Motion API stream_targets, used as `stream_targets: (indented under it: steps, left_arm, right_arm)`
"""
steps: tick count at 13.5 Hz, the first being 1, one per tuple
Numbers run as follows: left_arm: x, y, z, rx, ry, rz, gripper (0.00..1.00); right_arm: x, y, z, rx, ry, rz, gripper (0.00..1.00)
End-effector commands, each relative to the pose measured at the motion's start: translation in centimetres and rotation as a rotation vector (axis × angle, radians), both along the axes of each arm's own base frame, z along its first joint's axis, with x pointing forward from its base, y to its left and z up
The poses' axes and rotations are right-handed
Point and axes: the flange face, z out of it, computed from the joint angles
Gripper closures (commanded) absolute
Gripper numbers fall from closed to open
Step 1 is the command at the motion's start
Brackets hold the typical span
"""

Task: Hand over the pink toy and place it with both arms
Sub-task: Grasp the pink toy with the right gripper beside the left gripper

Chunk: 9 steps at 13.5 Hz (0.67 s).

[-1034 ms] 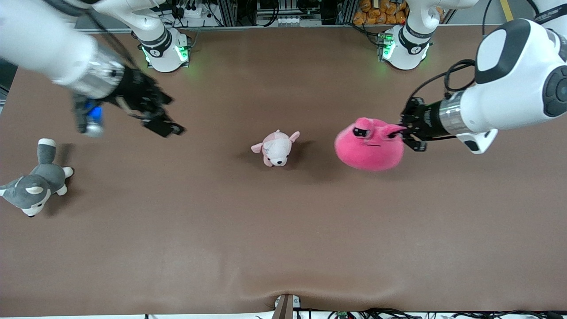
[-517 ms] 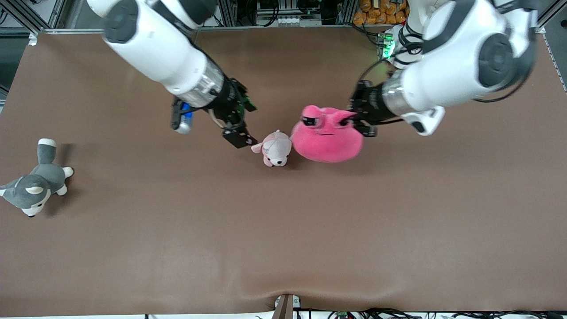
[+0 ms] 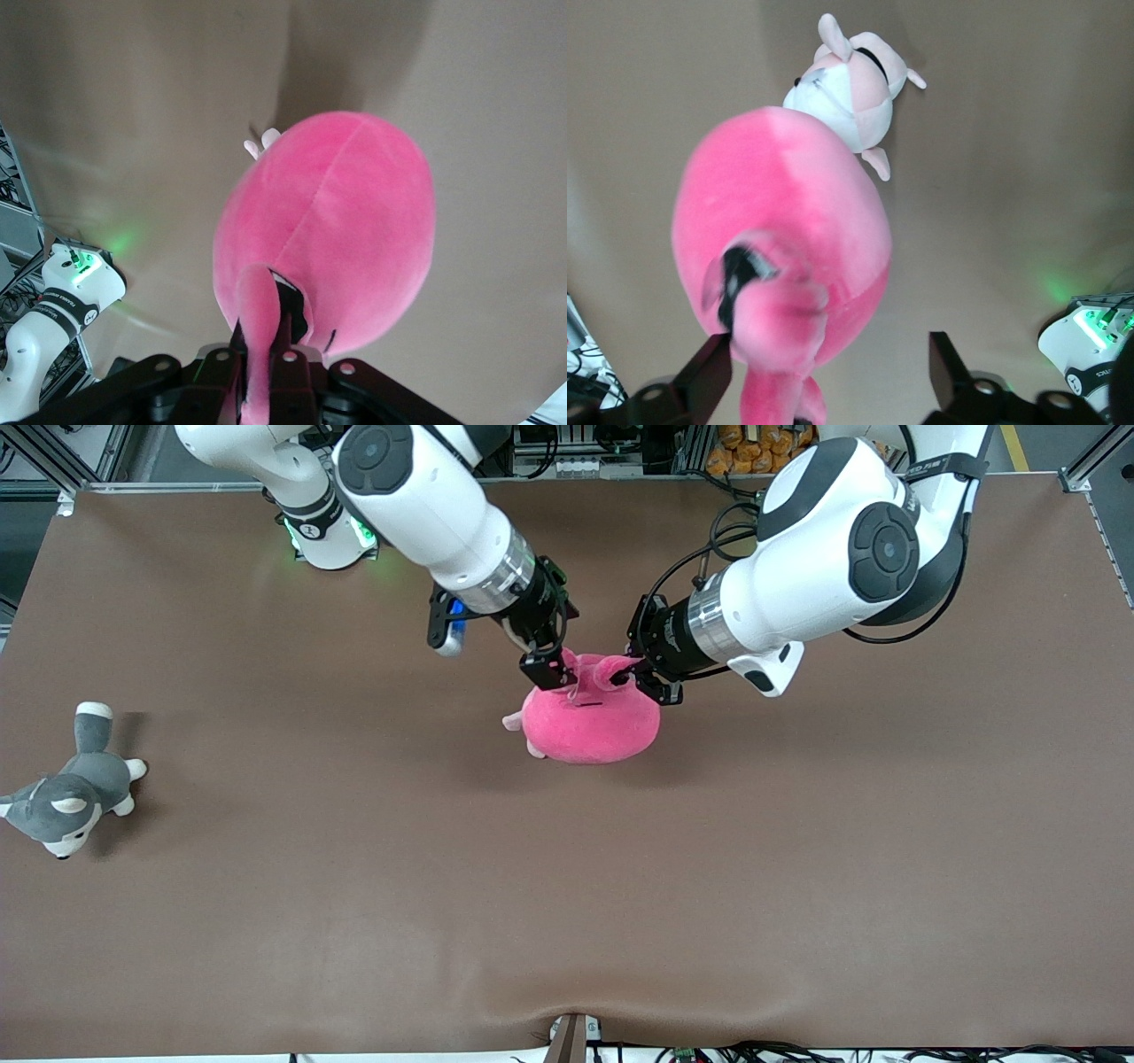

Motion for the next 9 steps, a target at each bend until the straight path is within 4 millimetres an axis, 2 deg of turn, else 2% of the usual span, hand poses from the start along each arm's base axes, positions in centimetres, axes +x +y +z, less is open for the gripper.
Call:
stream_targets:
  steps: [1,3,4,5,6,9]
  left_arm:
    - [0.16,-0.67,0.88,-0.021,0.004,0.023,1.00]
    - [0.12,-0.73,0.88,-0.021,0.004,0.022,1.00]
    - [0.16,-0.67,0.88,-0.021,0.004,0.023,1.00]
    - [0.14,-0.65,0.98,-0.021,0.002,0.023,1.00]
    - [0.16,-0.67,0.88,-0.021,0.003,0.022,0.97]
    - [0.14,-0.64,0.98,-0.023,-0.005,0.010,0.78]
  right_arm:
    - [1.45,-0.85,-0.48,-0.028,0.001,-0.031,0.35]
    - [1.79,-1.35,-0.71,-0.100,-0.056,-0.018,0.47]
    - [1.65,-1.24,-0.66,-0.134,-0.091,-0.005,0.58]
    - [1.67,-1.21,-0.84,-0.145,-0.100,0.000,0.85]
    - [1.62,-1.13,-0.82,-0.144,-0.101,0.001,1.00]
    - [2.22,-1.78,-0.64,-0.135,-0.098,-0.015,1.00]
